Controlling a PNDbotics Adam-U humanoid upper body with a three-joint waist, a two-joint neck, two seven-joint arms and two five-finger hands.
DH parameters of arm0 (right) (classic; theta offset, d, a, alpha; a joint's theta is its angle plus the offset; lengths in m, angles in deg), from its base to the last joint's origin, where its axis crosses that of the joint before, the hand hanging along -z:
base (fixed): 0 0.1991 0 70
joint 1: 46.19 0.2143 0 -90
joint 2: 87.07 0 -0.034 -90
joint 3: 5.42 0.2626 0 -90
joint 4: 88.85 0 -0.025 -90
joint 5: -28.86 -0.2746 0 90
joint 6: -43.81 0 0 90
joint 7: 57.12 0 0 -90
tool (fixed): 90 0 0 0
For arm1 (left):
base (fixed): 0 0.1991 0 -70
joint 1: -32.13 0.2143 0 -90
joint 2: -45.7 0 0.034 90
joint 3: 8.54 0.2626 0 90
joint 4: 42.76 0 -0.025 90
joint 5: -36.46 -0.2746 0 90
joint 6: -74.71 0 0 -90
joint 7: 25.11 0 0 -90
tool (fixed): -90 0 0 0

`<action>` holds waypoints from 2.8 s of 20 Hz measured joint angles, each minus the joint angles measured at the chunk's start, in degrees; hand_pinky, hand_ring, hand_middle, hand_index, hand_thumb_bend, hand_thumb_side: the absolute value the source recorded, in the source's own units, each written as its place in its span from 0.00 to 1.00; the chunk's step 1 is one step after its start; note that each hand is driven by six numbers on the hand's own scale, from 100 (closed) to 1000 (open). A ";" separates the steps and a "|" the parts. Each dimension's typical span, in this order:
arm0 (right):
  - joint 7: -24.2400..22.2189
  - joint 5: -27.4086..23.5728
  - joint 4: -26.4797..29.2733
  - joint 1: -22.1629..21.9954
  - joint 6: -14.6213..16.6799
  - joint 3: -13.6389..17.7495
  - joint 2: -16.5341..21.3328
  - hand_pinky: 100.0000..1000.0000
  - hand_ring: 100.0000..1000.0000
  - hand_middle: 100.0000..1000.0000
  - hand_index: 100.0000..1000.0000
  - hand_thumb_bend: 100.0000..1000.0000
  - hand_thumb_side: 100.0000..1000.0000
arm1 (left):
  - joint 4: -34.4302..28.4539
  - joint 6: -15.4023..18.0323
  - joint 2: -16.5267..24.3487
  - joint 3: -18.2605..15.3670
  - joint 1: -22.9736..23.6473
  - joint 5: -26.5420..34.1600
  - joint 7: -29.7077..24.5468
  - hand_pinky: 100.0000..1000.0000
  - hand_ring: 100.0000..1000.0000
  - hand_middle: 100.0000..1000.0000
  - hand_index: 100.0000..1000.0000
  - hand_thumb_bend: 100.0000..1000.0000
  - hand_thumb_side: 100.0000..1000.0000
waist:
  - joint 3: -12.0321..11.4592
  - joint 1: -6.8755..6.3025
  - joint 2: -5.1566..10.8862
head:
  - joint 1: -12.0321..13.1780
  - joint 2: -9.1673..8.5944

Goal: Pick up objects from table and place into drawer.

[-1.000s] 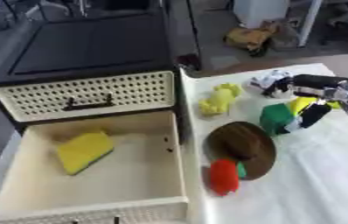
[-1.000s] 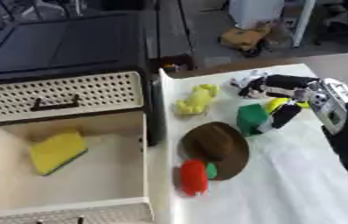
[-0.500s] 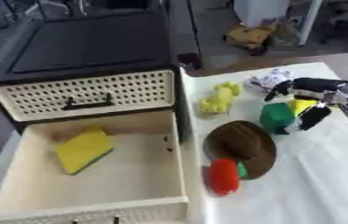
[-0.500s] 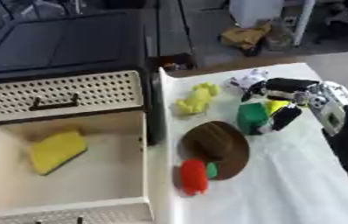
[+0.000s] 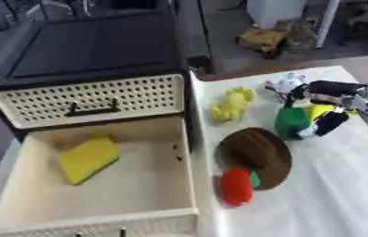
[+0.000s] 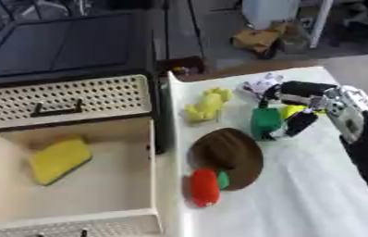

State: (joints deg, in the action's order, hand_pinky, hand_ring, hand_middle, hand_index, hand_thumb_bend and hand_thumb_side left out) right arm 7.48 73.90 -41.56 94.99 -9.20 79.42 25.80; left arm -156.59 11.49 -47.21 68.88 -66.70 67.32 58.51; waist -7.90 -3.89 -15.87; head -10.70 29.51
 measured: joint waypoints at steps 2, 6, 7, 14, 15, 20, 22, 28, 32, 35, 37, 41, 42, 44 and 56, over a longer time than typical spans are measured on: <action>0.51 0.25 -0.21 0.00 0.10 0.24 0.00 0.76 0.85 0.56 0.63 0.44 0.38 | 0.00 -0.06 -0.01 0.00 0.00 -0.07 -0.02 0.51 0.60 0.70 1.00 0.00 1.00 | 0.00 0.00 0.00 | 0.00 -0.01; 1.57 0.45 -0.73 0.01 0.29 0.59 0.01 0.74 0.83 0.52 0.58 0.40 0.37 | 0.00 -0.08 -0.01 -0.05 0.02 -0.12 -0.01 0.51 0.60 0.70 1.00 0.00 1.00 | 0.00 0.00 0.00 | 0.00 -0.01; 1.84 0.46 -0.86 0.01 0.27 0.61 0.01 0.73 0.83 0.51 0.57 0.39 0.38 | 0.00 -0.09 -0.02 -0.08 0.02 -0.12 0.00 0.51 0.60 0.70 1.00 0.00 1.00 | 0.00 0.00 0.00 | 0.01 -0.01; 3.88 -1.21 -0.61 0.01 -0.61 0.68 0.01 0.71 0.81 0.46 0.51 0.37 0.44 | 0.00 -0.19 -0.02 -0.32 0.05 -0.12 0.11 0.51 0.60 0.70 1.00 0.00 1.00 | 0.14 0.01 0.02 | 0.09 -0.01; 4.23 -1.77 -0.15 0.01 -0.89 0.75 0.01 0.71 0.80 0.46 0.50 0.37 0.45 | 0.00 -0.20 -0.02 -0.33 0.08 -0.12 0.12 0.51 0.60 0.70 1.00 0.00 1.00 | 0.17 0.02 0.04 | 0.14 -0.01; 5.78 -5.53 4.19 -0.02 -2.93 0.80 0.83 0.71 0.80 0.45 0.49 0.38 0.48 | 0.00 -0.32 -0.02 -0.34 0.19 -0.12 0.23 0.51 0.60 0.70 1.00 0.00 1.00 | 0.55 0.12 0.36 | 0.59 -0.01; 6.06 -7.29 6.08 -0.16 -4.15 0.81 1.31 0.70 0.80 0.44 0.48 0.38 0.49 | 0.00 -0.33 -0.02 -0.35 0.19 -0.12 0.24 0.51 0.60 0.70 1.00 0.00 1.00 | 0.58 0.15 0.42 | 0.68 -0.01; 6.00 -14.44 12.97 -0.86 -8.17 0.91 3.36 0.69 0.79 0.43 0.47 0.38 0.51 | 0.00 -0.26 0.01 -0.41 0.20 0.03 0.44 0.51 0.60 0.70 1.00 0.00 1.00 | 0.88 0.51 1.08 | 1.22 0.06; 6.05 -17.45 16.42 -0.74 -9.09 -0.16 3.96 0.69 0.79 0.44 0.48 0.36 0.56 | 0.00 -0.37 0.15 -0.45 0.20 0.41 0.66 0.52 0.61 0.70 0.99 0.00 1.00 | 1.50 0.79 2.01 | 1.83 0.18; 7.19 -19.98 20.21 -0.76 -8.22 -1.69 5.35 0.69 0.79 0.44 0.48 0.34 0.57 | 0.00 -0.61 0.78 -0.46 0.20 0.93 0.89 0.52 0.61 0.70 0.99 0.00 1.00 | 1.72 1.46 3.15 | 2.19 0.64; 7.58 -21.62 22.94 -0.84 -8.37 -2.63 5.97 0.69 0.78 0.43 0.47 0.33 0.60 | 0.00 -0.70 1.20 -0.46 0.21 1.30 0.98 0.52 0.61 0.70 0.99 0.00 1.00 | 1.76 1.60 3.36 | 2.35 0.86; 8.03 -25.06 28.67 -1.06 -9.55 -5.00 6.39 0.69 0.78 0.43 0.47 0.33 0.61 | 0.00 -1.06 2.16 -0.33 0.21 2.33 1.12 0.52 0.62 0.70 0.99 0.00 1.00 | 1.78 2.26 5.28 | 2.54 1.62; 8.00 -26.02 30.08 -1.06 -10.10 -5.51 6.39 0.69 0.78 0.43 0.47 0.33 0.61 | 0.00 -1.16 2.27 -0.31 0.21 2.54 1.16 0.53 0.62 0.70 0.99 0.00 1.00 | 1.67 2.50 5.35 | 2.55 1.72; 7.65 -27.67 32.87 -1.07 -11.48 -6.56 6.35 0.69 0.78 0.43 0.47 0.32 0.62 | 0.00 -1.42 2.62 -0.30 0.21 3.00 1.19 0.53 0.62 0.70 0.99 0.00 1.00 | 1.46 2.74 5.63 | 2.57 2.14; -0.26 -37.65 45.48 2.09 -21.48 -10.40 0.97 0.68 0.78 0.43 0.46 0.37 0.59 | 0.00 -2.91 3.09 -0.26 0.11 4.43 1.25 0.53 0.62 0.70 0.99 0.00 1.00 | -0.24 3.73 6.95 | 1.97 3.40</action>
State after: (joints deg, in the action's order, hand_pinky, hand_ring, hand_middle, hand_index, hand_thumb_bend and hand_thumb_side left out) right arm 7.22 36.25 3.93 97.07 -30.68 69.02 26.76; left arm -156.59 8.58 -44.11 68.62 -66.59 71.75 59.76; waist -8.14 -0.16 -8.92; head -8.74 32.90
